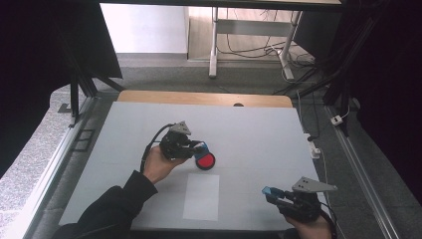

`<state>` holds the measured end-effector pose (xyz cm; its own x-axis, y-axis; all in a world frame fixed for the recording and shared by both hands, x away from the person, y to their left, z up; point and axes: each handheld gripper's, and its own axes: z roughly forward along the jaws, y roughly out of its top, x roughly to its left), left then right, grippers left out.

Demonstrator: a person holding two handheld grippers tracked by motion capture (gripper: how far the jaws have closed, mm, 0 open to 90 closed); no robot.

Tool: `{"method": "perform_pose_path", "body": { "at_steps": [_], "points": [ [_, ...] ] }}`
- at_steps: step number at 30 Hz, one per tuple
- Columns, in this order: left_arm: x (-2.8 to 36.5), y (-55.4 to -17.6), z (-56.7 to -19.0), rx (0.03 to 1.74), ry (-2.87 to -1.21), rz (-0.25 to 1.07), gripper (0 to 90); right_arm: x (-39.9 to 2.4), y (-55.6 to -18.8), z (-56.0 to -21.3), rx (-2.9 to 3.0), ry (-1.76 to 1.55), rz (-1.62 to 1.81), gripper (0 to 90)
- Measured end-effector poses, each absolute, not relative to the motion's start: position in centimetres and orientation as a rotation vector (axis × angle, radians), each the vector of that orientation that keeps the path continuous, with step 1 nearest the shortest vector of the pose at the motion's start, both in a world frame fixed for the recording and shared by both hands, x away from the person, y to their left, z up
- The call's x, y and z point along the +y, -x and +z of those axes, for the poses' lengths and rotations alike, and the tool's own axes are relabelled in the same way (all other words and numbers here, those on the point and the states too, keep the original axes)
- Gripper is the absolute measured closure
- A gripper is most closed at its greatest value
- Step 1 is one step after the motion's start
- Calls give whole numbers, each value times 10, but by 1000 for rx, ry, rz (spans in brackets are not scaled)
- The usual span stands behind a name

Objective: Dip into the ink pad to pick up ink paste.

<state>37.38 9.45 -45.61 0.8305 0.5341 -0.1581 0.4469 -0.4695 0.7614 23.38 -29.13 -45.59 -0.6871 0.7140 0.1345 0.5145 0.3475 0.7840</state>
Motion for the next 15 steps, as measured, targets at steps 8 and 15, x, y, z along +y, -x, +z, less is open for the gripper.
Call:
{"method": "perform_pose_path", "body": {
  "at_steps": [8, 15],
  "points": [
    [82, -384, -471, 736, -2176, 124, 698, -291, -234, -456, 2385, -1104, 1246, 682],
    [78, -391, -484, 773, -2199, 123, 699, -291, -234, -456, 2385, -1105, 1250, 682]
  ]
}}
